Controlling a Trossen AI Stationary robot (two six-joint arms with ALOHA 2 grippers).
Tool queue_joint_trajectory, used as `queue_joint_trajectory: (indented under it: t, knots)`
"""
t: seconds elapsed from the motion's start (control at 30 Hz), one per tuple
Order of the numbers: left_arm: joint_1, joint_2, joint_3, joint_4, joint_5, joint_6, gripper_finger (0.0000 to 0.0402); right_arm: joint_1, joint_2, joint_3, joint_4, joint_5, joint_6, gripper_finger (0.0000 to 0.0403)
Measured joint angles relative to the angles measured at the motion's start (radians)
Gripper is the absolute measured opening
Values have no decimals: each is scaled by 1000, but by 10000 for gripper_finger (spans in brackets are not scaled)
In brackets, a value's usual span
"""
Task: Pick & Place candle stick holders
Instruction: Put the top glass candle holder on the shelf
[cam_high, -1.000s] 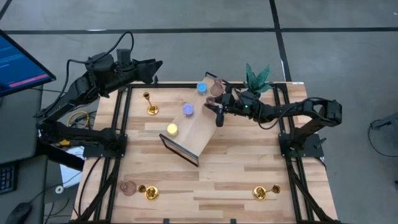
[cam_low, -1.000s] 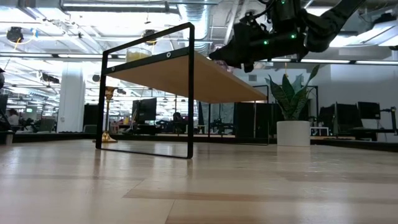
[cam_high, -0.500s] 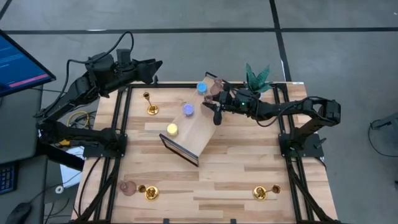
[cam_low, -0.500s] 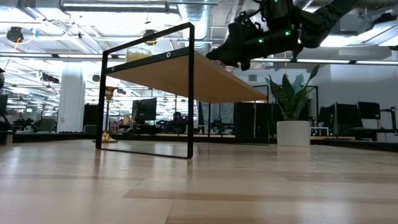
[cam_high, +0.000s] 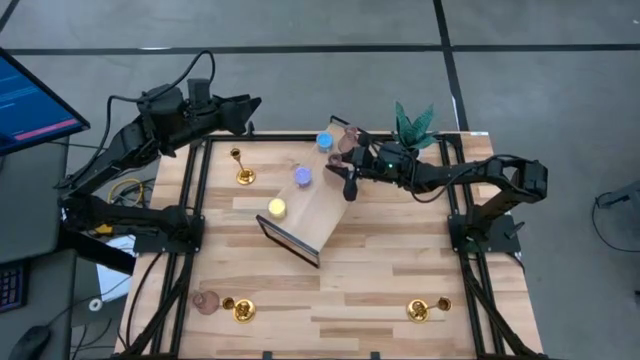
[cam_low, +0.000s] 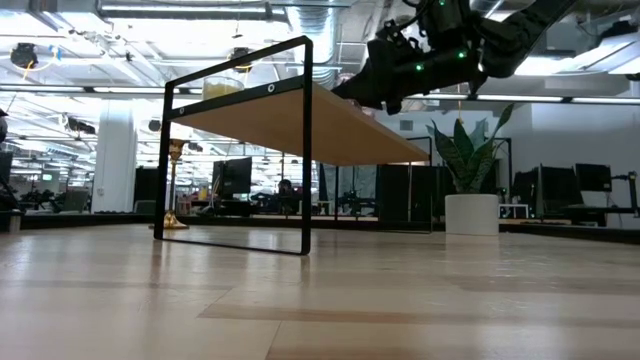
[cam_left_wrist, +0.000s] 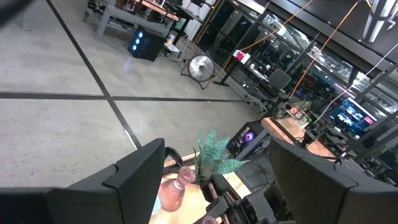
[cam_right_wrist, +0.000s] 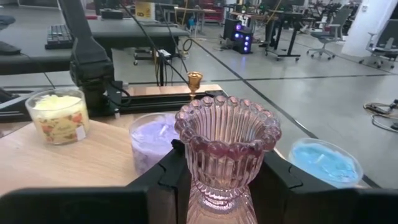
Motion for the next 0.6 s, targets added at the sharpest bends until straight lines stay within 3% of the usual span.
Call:
queue_joint_trajectory:
  t: [0.6]
  knots:
    - [0,0,0,0,0,0,289,20,0,0,3,-26,21,109]
